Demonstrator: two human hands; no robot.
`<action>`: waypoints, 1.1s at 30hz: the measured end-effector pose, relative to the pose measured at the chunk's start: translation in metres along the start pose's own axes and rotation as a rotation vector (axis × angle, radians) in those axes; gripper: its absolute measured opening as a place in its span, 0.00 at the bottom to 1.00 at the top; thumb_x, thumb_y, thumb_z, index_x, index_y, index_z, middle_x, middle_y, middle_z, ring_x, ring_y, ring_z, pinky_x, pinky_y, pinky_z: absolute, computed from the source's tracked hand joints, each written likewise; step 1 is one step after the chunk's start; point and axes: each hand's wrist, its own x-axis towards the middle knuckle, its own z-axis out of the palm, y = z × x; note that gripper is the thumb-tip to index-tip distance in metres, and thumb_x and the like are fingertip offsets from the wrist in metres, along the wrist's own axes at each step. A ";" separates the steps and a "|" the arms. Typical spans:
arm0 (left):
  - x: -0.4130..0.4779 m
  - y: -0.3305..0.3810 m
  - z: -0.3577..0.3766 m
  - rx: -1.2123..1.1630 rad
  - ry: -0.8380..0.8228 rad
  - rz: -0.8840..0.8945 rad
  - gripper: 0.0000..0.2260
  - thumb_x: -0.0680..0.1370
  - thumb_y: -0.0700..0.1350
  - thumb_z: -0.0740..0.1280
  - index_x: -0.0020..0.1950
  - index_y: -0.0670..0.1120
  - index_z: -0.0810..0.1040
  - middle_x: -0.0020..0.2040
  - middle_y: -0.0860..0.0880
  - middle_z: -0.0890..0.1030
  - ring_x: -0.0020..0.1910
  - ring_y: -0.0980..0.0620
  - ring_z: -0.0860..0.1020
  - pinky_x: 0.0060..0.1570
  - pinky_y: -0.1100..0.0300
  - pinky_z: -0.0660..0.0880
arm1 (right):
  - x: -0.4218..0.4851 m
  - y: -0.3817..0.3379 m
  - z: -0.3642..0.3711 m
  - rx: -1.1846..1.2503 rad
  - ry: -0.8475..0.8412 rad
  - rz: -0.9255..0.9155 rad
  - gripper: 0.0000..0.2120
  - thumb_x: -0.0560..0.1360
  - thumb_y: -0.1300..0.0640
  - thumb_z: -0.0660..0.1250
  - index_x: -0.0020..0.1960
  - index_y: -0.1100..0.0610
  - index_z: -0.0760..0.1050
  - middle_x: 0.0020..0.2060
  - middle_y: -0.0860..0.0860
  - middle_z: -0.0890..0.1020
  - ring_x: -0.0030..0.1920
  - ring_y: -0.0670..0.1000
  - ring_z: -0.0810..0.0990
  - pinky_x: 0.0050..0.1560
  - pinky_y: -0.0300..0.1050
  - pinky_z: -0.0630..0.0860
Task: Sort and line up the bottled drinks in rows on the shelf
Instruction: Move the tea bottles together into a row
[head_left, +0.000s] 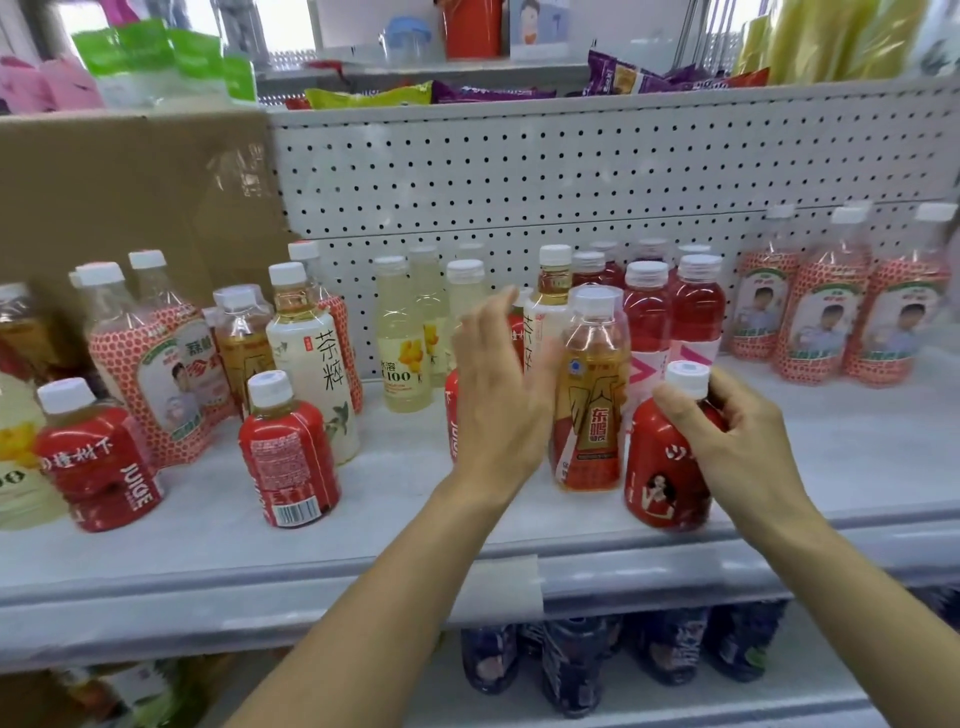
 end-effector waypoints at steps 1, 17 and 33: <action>0.000 0.014 0.006 -0.069 -0.103 -0.027 0.27 0.80 0.55 0.65 0.76 0.47 0.61 0.69 0.52 0.68 0.65 0.61 0.65 0.66 0.70 0.62 | 0.000 0.000 0.000 0.002 -0.008 -0.002 0.06 0.77 0.49 0.68 0.52 0.47 0.79 0.48 0.46 0.84 0.49 0.45 0.82 0.45 0.39 0.75; -0.018 0.015 -0.040 -0.010 -0.153 -0.214 0.37 0.72 0.46 0.75 0.74 0.56 0.57 0.62 0.51 0.73 0.59 0.52 0.76 0.57 0.56 0.72 | 0.018 0.008 0.001 -0.081 -0.125 -0.054 0.06 0.78 0.49 0.67 0.55 0.46 0.76 0.50 0.40 0.81 0.52 0.39 0.78 0.50 0.39 0.72; 0.027 0.028 -0.035 0.344 0.071 0.052 0.39 0.77 0.50 0.71 0.79 0.43 0.52 0.76 0.45 0.60 0.75 0.50 0.59 0.74 0.57 0.57 | 0.021 0.006 -0.003 -0.297 -0.359 -0.021 0.27 0.72 0.48 0.74 0.67 0.44 0.67 0.61 0.45 0.74 0.59 0.46 0.76 0.58 0.46 0.74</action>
